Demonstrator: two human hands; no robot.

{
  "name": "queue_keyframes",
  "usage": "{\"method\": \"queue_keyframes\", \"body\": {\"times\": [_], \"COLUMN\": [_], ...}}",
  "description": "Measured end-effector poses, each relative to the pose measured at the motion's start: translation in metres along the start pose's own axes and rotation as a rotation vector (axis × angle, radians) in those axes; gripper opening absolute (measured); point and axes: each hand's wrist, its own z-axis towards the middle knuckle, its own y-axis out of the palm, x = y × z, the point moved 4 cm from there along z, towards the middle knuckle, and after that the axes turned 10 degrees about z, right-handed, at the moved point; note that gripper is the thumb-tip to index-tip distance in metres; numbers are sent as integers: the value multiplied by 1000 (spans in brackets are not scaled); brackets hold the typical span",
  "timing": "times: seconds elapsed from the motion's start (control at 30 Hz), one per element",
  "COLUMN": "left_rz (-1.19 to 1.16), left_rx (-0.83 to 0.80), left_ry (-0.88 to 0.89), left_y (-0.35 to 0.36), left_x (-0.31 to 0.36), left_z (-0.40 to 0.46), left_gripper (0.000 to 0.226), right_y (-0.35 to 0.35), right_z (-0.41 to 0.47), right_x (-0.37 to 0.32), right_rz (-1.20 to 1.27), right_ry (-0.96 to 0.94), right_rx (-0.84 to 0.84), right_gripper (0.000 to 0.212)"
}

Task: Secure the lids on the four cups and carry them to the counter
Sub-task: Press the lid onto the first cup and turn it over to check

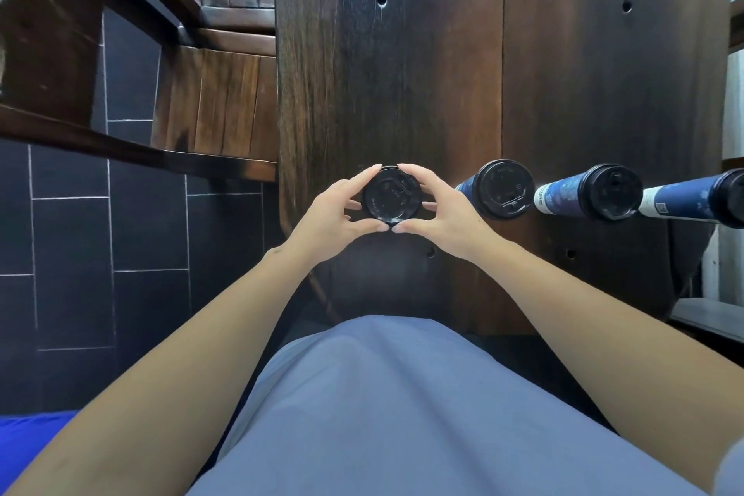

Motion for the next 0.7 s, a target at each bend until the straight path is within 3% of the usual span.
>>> {"method": "queue_keyframes", "body": {"times": [0.33,0.53,0.7], "left_rz": [-71,-229,-469], "left_rx": [-50,-43,-66], "left_ry": [-48,-127,-225], "left_y": [-15,-28,-39], "left_x": [14,21,26], "left_z": [4,12,15], "left_gripper": [86,81,70], "right_y": [-1,-6,-19], "right_z": [9,27,38], "right_x": [-4,-18,-36], "right_rz": [101,184,245], "right_ry": [24,45,115], "right_rx": [-20,-56,-117], "right_gripper": [81,81,69]}}
